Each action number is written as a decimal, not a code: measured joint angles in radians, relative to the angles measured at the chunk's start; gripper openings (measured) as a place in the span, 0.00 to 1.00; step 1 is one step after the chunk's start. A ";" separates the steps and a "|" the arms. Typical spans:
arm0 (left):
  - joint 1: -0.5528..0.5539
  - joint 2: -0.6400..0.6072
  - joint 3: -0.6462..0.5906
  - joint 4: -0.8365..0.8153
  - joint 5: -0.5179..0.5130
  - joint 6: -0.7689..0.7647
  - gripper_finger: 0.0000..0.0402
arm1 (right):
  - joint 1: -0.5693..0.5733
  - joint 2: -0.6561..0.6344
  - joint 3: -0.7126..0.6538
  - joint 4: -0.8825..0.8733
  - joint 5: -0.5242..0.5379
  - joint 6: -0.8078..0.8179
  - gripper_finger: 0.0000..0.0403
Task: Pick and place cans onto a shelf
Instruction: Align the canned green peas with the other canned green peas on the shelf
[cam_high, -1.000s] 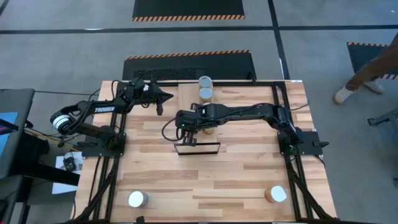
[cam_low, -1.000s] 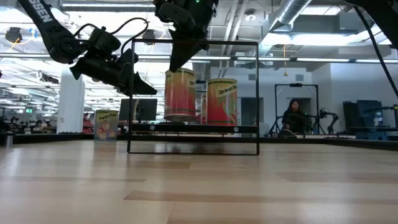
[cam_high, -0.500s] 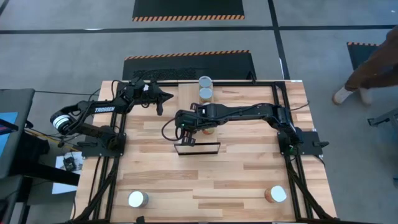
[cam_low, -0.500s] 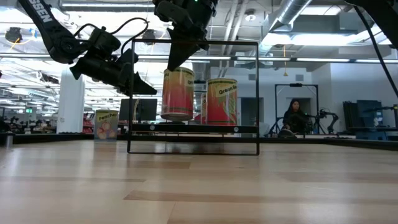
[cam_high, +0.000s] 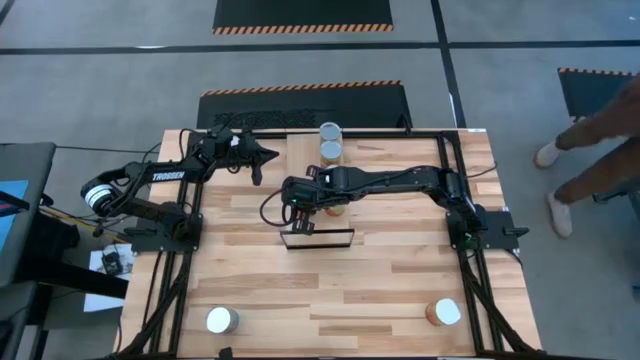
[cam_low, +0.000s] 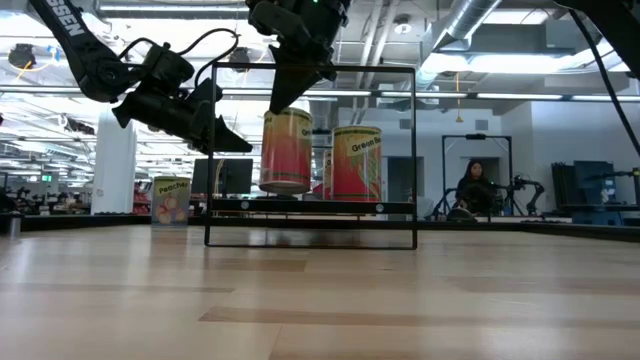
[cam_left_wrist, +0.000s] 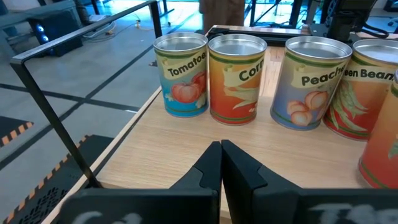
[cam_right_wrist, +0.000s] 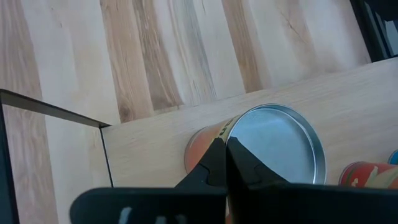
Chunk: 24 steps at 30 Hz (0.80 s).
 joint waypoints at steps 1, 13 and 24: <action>0.000 0.000 0.000 0.000 0.000 0.000 0.00 | 0.000 0.000 -0.004 0.002 0.000 0.002 0.02; 0.000 0.000 0.000 -0.003 0.000 0.000 0.00 | -0.006 0.000 -0.055 0.034 0.001 0.013 0.02; 0.000 0.000 0.000 -0.004 0.000 0.000 0.00 | -0.004 0.000 -0.055 0.026 -0.045 0.020 0.04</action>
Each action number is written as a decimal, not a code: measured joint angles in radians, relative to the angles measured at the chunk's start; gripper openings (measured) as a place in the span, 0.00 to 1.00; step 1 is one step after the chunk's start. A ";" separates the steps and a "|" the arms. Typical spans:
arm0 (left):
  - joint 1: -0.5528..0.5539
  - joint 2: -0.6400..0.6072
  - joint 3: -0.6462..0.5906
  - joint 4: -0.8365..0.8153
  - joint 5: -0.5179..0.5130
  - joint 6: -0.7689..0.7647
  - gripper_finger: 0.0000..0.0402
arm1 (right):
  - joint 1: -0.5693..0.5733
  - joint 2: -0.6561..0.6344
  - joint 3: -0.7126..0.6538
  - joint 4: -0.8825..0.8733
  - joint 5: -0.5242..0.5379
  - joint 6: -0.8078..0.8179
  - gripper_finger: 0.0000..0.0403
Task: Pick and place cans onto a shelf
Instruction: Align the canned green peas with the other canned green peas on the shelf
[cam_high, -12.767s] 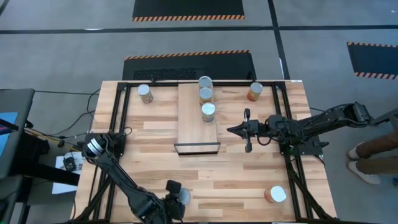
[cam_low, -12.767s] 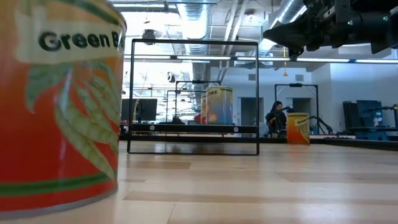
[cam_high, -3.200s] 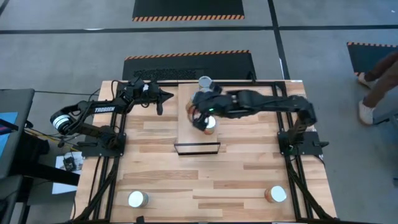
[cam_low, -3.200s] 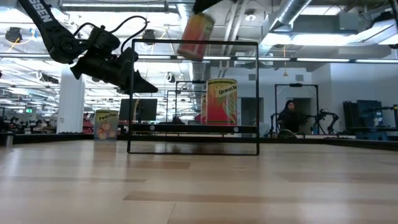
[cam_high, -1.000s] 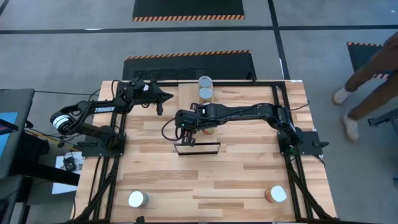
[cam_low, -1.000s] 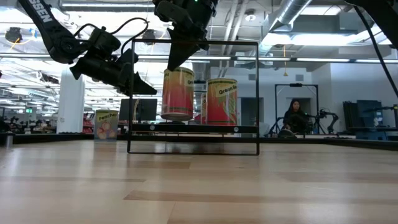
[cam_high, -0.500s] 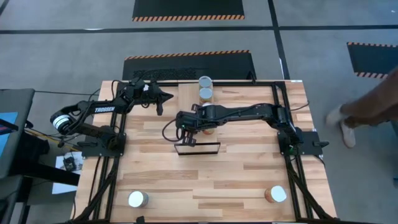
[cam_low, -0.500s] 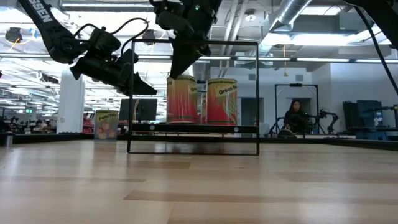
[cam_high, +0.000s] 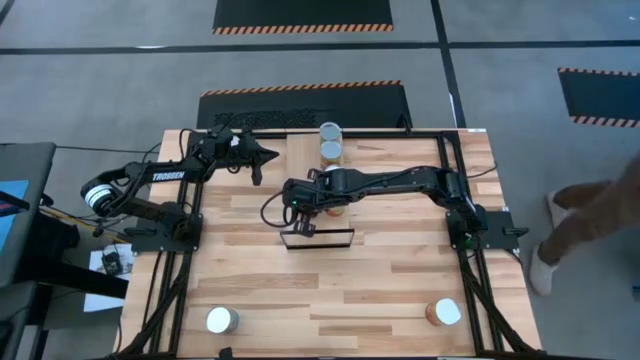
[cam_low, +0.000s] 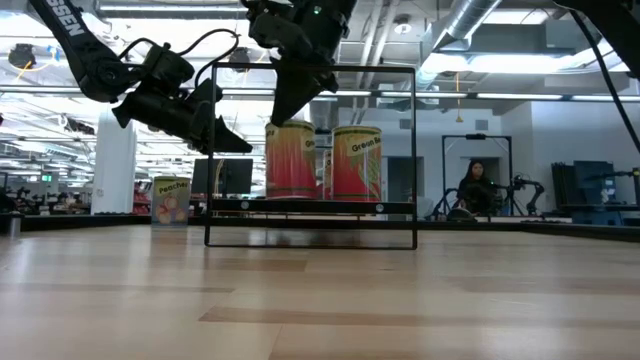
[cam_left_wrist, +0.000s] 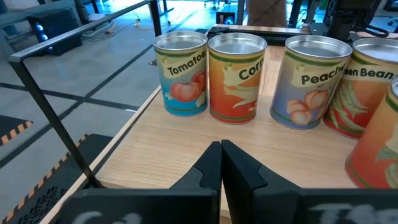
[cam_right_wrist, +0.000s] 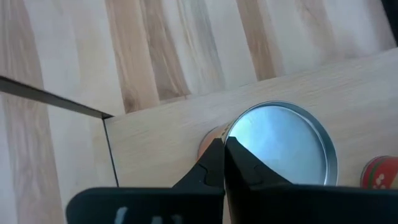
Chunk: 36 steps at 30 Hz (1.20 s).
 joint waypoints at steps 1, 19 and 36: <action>0.000 0.000 0.000 0.000 0.000 0.000 0.00 | 0.000 0.000 0.000 -0.004 -0.003 0.000 0.05; 0.000 0.000 0.000 0.000 0.000 0.000 0.00 | 0.000 0.000 -0.001 -0.015 -0.006 -0.016 0.18; 0.000 0.000 0.000 0.000 0.000 0.000 0.00 | 0.000 -0.003 0.012 -0.068 -0.004 -0.019 0.18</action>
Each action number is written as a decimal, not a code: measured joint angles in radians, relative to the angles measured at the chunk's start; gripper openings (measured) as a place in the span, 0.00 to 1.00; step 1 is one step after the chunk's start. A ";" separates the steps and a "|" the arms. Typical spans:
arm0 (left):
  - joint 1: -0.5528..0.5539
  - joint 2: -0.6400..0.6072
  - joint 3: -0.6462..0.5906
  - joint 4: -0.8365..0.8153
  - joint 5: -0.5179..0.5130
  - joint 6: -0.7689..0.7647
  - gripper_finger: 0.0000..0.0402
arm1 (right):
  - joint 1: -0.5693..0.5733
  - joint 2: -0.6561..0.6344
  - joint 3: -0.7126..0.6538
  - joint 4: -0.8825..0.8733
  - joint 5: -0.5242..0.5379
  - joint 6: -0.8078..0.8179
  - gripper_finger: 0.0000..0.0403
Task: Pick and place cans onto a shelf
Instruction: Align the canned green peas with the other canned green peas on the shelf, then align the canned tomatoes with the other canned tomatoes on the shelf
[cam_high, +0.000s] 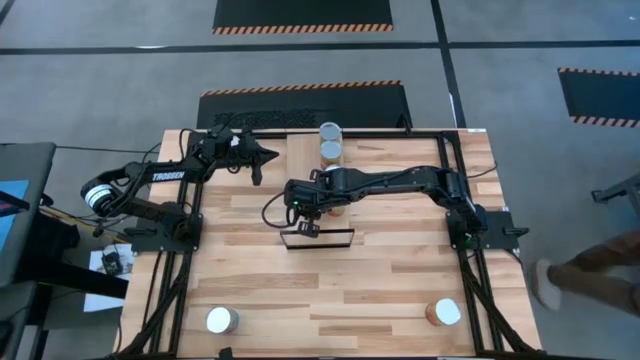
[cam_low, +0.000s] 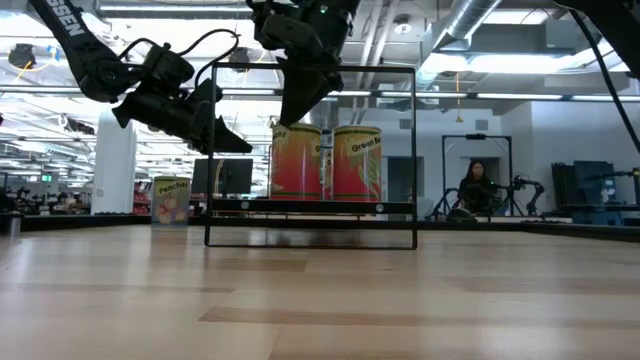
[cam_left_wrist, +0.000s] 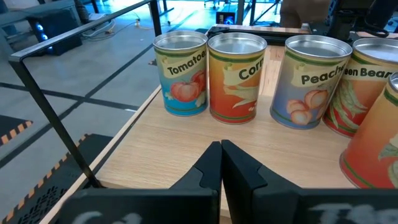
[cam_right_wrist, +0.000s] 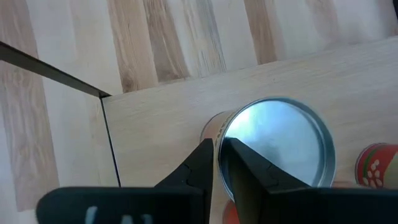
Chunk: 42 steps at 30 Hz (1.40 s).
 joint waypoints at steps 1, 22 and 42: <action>0.000 0.000 0.000 0.000 0.000 0.000 0.00 | 0.000 0.000 0.002 0.000 0.000 0.000 0.18; 0.000 0.000 0.000 0.001 0.000 0.008 0.00 | 0.024 -0.102 0.016 -0.039 0.024 -0.095 0.38; 0.000 0.000 0.000 0.000 0.001 0.024 0.00 | 0.043 -0.499 -0.323 0.094 -0.019 -0.398 0.05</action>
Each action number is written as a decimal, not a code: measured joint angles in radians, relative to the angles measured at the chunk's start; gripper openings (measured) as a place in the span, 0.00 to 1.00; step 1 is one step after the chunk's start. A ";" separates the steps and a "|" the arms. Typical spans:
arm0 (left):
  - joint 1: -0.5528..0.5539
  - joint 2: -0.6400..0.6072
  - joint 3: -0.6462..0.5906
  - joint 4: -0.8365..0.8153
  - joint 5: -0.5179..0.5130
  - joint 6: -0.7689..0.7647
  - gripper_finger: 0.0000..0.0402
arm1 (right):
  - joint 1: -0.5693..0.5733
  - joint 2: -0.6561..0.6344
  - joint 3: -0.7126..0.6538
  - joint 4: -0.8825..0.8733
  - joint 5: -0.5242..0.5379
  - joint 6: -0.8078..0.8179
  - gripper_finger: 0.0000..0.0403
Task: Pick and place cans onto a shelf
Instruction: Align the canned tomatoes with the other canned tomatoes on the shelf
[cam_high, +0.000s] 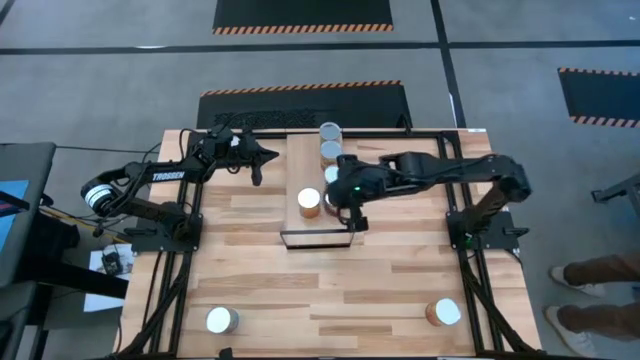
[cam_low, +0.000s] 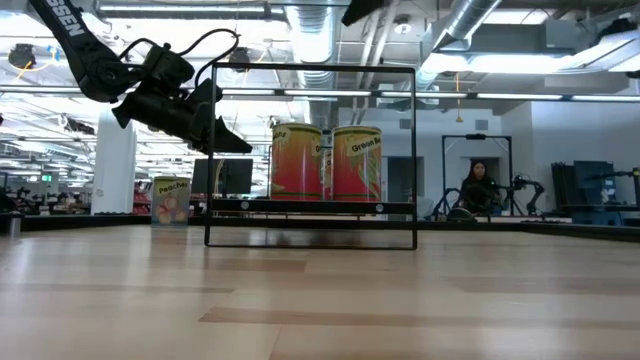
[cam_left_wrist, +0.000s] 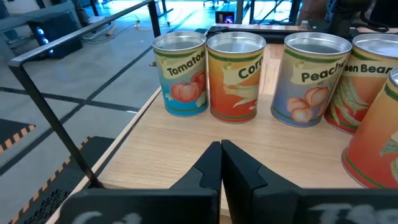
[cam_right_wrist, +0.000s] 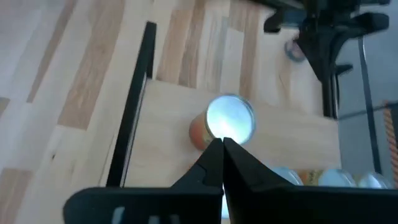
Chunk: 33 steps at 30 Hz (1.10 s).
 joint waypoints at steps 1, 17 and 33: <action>0.000 0.000 0.000 0.000 0.000 0.000 0.00 | -0.008 -0.034 -0.066 0.053 -0.014 -0.010 0.04; 0.000 0.000 0.000 0.004 -0.024 -0.036 0.00 | -0.156 -0.553 -0.884 0.726 -0.060 0.084 0.03; -0.092 -0.349 -0.001 -0.370 -0.049 0.062 0.00 | -0.421 -0.730 -1.400 1.285 -0.177 0.153 0.03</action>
